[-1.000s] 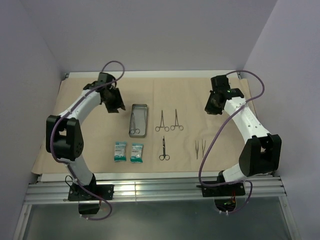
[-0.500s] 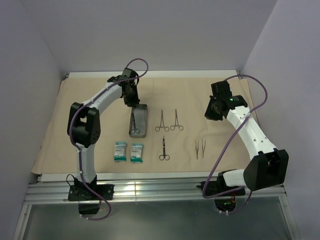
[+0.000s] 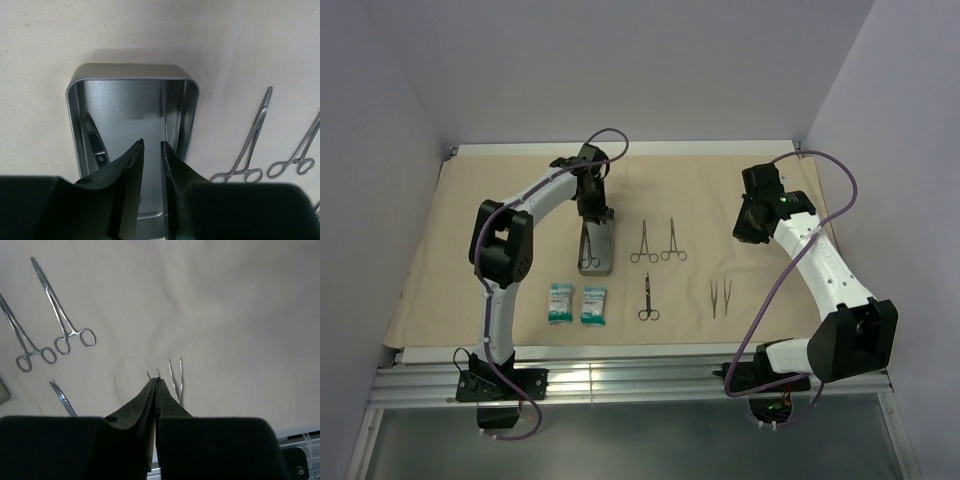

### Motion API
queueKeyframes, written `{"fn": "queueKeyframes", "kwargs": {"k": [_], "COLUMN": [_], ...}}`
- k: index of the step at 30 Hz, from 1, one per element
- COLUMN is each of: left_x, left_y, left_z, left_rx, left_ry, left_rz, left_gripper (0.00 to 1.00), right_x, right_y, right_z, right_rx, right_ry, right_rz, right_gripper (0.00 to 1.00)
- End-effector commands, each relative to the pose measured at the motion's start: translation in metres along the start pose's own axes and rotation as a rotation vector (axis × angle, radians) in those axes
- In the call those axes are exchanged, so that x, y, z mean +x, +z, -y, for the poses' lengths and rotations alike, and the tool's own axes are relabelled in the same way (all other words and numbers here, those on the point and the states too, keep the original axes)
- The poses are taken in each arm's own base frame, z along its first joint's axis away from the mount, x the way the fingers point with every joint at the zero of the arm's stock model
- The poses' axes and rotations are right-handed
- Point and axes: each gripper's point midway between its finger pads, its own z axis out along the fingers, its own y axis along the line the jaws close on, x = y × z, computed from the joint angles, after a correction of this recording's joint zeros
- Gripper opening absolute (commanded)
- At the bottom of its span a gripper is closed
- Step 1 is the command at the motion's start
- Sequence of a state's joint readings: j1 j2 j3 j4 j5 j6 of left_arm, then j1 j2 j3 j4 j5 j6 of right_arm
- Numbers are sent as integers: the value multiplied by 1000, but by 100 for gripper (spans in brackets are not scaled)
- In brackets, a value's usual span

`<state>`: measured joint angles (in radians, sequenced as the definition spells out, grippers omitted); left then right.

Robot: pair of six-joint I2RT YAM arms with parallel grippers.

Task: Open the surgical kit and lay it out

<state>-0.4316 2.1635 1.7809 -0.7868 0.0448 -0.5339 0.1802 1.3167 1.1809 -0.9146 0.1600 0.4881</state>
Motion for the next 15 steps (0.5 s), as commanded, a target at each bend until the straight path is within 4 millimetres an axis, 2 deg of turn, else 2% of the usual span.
{"fn": "queueKeyframes", "kwargs": {"k": [1,15], "left_x": [-7,3], "left_y": [-3,12], "left_z": [11,13], "left_rx": [32,36], "left_ry": [34,43], "left_rz": [21,-13], "left_gripper": [27,28], "right_x": [-8,-9], "right_y": [-14,-14], "right_z": [3,4], "right_rx": [2,11], "right_ry": [-5,-7], "right_rz": [48,50], "right_gripper": [6,6]}}
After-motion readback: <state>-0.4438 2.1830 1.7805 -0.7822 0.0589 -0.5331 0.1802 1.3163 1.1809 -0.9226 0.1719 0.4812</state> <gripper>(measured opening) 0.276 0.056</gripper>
